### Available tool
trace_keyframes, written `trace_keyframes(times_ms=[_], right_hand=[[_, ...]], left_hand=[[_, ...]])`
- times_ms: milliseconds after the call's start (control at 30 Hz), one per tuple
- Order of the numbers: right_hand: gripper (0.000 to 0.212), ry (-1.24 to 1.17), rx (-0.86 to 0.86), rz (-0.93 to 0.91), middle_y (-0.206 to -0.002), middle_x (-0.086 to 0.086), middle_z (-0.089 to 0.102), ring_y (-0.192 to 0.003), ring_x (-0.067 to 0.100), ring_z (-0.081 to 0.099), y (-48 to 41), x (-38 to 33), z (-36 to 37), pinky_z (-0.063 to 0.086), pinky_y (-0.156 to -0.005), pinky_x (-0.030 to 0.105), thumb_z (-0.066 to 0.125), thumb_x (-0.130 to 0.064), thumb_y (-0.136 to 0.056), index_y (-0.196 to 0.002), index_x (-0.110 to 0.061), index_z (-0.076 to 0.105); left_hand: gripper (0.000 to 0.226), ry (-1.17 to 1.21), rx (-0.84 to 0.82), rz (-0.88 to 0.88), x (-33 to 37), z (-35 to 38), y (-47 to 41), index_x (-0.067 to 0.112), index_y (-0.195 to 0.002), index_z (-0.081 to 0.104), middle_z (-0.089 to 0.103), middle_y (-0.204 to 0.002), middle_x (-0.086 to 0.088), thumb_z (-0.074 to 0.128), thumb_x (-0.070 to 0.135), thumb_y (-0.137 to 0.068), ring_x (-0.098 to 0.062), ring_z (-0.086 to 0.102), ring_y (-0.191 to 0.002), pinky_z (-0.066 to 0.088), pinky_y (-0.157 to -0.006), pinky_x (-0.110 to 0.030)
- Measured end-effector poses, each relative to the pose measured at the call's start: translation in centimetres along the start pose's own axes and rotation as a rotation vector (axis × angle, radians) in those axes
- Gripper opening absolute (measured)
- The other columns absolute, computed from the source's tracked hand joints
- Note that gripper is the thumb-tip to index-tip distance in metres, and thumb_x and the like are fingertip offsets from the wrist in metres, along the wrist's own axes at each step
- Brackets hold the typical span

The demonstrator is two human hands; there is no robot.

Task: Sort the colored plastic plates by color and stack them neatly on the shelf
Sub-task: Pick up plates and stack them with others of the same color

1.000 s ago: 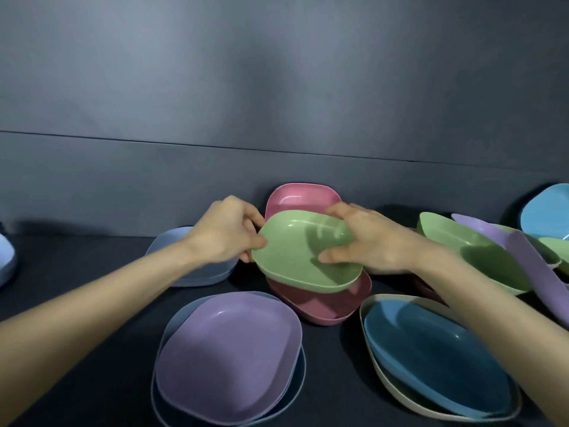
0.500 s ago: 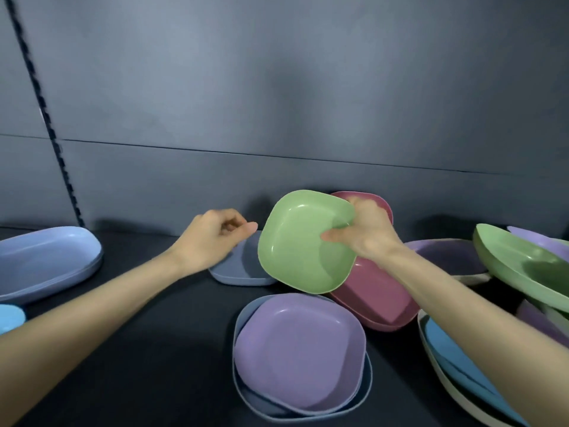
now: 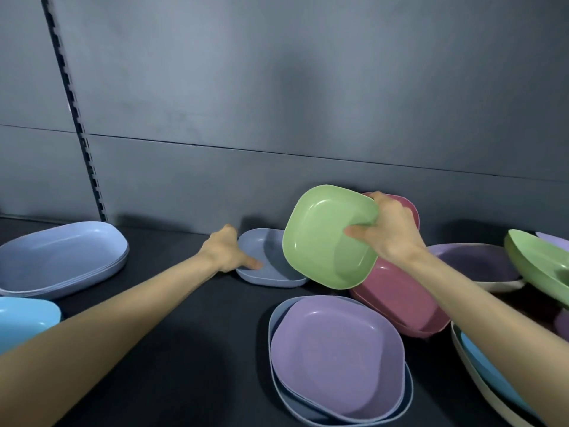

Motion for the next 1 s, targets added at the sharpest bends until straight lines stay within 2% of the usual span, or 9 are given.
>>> trace_keyframes(times_ms=[100,200,433,500,567,633,767,900,1000], right_hand=[[0.040,-0.039,0.027,0.002,-0.089,0.000,0.057,-0.089,0.025,0.052,0.4,-0.3,-0.4,0.041,-0.068,0.030,0.074,-0.015,-0.075,-0.110,-0.009,0.056],[0.037,-0.133,0.074,-0.005,-0.088,-0.002,0.056,-0.084,0.019,0.050,1.0,-0.8,-1.1,0.034,-0.062,0.024,0.074,-0.014,-0.076,-0.108,-0.010,0.055],[0.038,-0.428,0.171,-0.031,-0.081,-0.015,0.057,-0.076,0.012,0.057,4.0,-4.1,-2.5,0.049,-0.067,0.030,0.078,-0.014,-0.072,-0.100,-0.019,0.053],[0.036,-0.518,0.188,-0.041,-0.080,-0.015,0.058,-0.068,0.000,0.058,5.5,-5.3,-2.8,0.050,-0.060,0.020,0.079,-0.013,-0.071,-0.097,-0.017,0.054],[0.032,-0.606,0.187,-0.064,-0.076,-0.014,0.059,-0.057,-0.008,0.056,7.2,-6.4,-2.7,0.044,-0.049,0.010,0.079,-0.011,-0.071,-0.092,-0.016,0.055],[0.028,-0.664,0.173,-0.096,-0.074,-0.012,0.062,-0.055,-0.005,0.056,8.9,-7.3,-2.4,0.043,-0.050,0.008,0.079,-0.010,-0.070,-0.086,-0.018,0.057],[0.024,-0.727,0.127,-0.111,-0.071,-0.012,0.062,-0.059,-0.001,0.057,12.0,-9.0,-0.7,0.044,-0.052,0.009,0.078,-0.011,-0.072,-0.078,-0.023,0.058],[0.024,-0.752,0.078,-0.116,-0.073,-0.010,0.065,-0.067,0.010,0.059,14.3,-11.4,1.4,0.049,-0.064,0.024,0.078,-0.014,-0.074,-0.075,-0.027,0.058],[0.021,-0.785,0.056,-0.145,-0.071,-0.011,0.064,-0.061,0.002,0.056,14.9,-14.0,2.5,0.046,-0.058,0.016,0.076,-0.014,-0.074,-0.076,-0.025,0.059]], left_hand=[[0.034,0.228,-0.008,0.004,0.2,-0.6,0.5,0.003,-0.082,0.062,0.066,-0.079,-0.010,0.085,0.020,-0.064,-0.023,0.061,-0.064,0.048,-0.050,-0.026],[0.022,0.281,0.127,0.095,0.6,-2.4,2.2,0.004,-0.082,0.067,0.069,-0.080,-0.008,0.079,0.017,-0.071,-0.022,0.064,-0.070,0.046,-0.051,-0.023],[0.021,0.266,0.497,0.301,0.9,-7.3,9.7,0.004,-0.085,0.062,0.063,-0.070,0.000,0.071,0.022,-0.080,-0.015,0.056,-0.064,0.041,-0.052,-0.022],[0.018,0.329,0.540,0.328,0.3,-8.0,12.3,0.007,-0.088,0.063,0.067,-0.078,-0.001,0.070,0.022,-0.081,-0.019,0.061,-0.073,0.046,-0.059,-0.022],[0.012,0.372,0.573,0.354,-0.5,-8.5,15.0,0.013,-0.088,0.062,0.067,-0.080,0.005,0.069,0.021,-0.083,-0.014,0.063,-0.075,0.047,-0.058,-0.018],[0.010,0.390,0.618,0.348,-1.7,-8.7,17.7,0.016,-0.089,0.060,0.065,-0.079,0.010,0.067,0.022,-0.085,-0.013,0.061,-0.075,0.046,-0.058,-0.018],[0.014,0.361,0.689,0.316,-4.9,-9.5,22.4,0.014,-0.096,0.063,0.065,-0.080,0.010,0.066,0.021,-0.085,-0.020,0.061,-0.079,0.048,-0.067,-0.030],[0.013,0.280,0.746,0.303,-8.2,-11.8,25.4,0.018,-0.094,0.061,0.063,-0.077,0.012,0.068,0.020,-0.083,-0.019,0.060,-0.078,0.045,-0.061,-0.027],[0.017,0.263,0.790,0.300,-10.2,-14.1,26.3,0.016,-0.096,0.059,0.062,-0.080,0.011,0.068,0.021,-0.083,-0.017,0.060,-0.078,0.046,-0.061,-0.022]])
Point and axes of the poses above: each hand's wrist, its own y-axis away from the middle knuckle, its own z-axis out of the palm, x = y × z, the point moved 3 cm from there along -y, towards the middle knuckle
